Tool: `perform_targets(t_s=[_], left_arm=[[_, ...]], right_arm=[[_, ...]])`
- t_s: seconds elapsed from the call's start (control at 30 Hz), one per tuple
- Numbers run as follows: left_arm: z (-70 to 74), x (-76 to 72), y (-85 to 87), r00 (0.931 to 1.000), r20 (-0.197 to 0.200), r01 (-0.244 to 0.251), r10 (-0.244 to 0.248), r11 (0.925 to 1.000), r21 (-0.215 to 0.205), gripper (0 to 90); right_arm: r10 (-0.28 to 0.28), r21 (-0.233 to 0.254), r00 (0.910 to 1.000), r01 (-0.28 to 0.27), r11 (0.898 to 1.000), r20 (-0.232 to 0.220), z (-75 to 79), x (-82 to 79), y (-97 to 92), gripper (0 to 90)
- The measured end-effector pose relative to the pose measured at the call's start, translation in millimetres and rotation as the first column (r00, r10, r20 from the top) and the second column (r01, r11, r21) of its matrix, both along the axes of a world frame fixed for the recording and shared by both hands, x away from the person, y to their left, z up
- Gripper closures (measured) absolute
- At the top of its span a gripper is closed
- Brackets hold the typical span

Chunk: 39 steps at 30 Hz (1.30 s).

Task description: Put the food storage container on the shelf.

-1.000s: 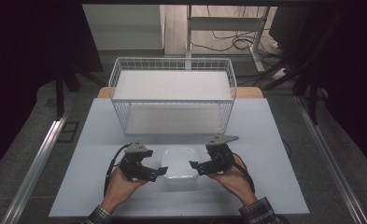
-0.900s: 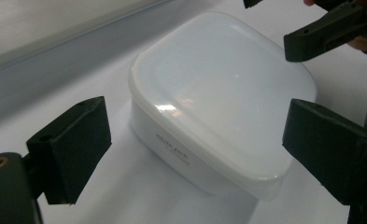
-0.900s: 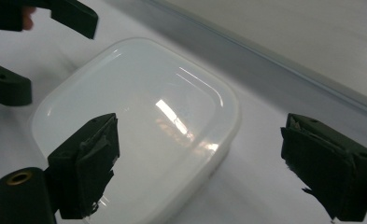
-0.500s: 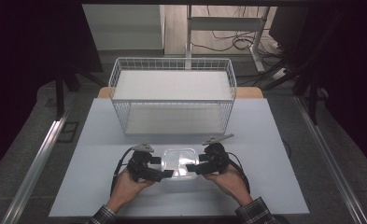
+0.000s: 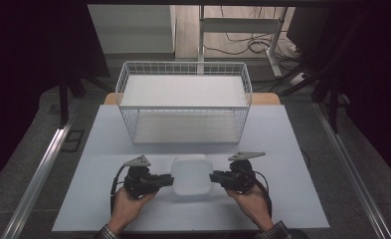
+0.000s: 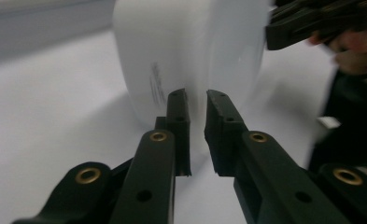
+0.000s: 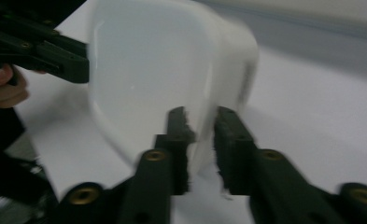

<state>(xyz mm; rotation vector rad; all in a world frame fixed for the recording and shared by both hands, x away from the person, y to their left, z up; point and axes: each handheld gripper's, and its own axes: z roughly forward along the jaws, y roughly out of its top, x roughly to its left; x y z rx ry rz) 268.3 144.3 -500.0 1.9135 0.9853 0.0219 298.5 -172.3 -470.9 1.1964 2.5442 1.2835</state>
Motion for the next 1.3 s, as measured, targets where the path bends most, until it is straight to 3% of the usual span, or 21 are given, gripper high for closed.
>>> perform_targets(t_s=[0.03,0.07,0.17,0.63,1.03,1.3], left_arm=[[0.0,0.0,0.0,1.0000,0.000,0.000,0.000,1.0000,0.000,80.7],[-1.0,1.7,1.0,0.9999,-0.004,-0.014,0.014,0.9998,-0.014,80.6],[-2.0,2.3,1.7,0.9996,0.001,-0.028,0.028,0.9994,-0.019,80.6],[11.3,4.3,5.8,0.9981,0.036,-0.049,0.050,0.9986,-0.017,80.7],[45.2,17.0,12.1,0.9935,0.091,-0.067,0.068,0.9976,-0.013,80.7],[76.1,27.6,18.4,0.9867,0.143,-0.075,0.076,0.9971,-0.016,80.7]], right_arm=[[0.000,0.000,1.0000,0.000,1.000,0.000,0.0,0.0,0.0,77.2],[-0.018,-0.029,0.9989,0.019,0.999,0.043,-1.1,-2.6,4.7,77.3],[-0.025,-0.032,0.9974,0.028,0.999,0.068,-0.9,-3.9,7.0,77.5],[-0.037,0.014,0.9929,0.035,0.999,0.113,9.5,-4.5,9.0,78.0],[-0.028,0.050,0.9848,0.020,0.999,0.171,36.7,10.5,14.4,78.1],[-0.031,0.074,0.9775,0.015,0.997,0.209,64.5,23.2,19.6,78.2]])
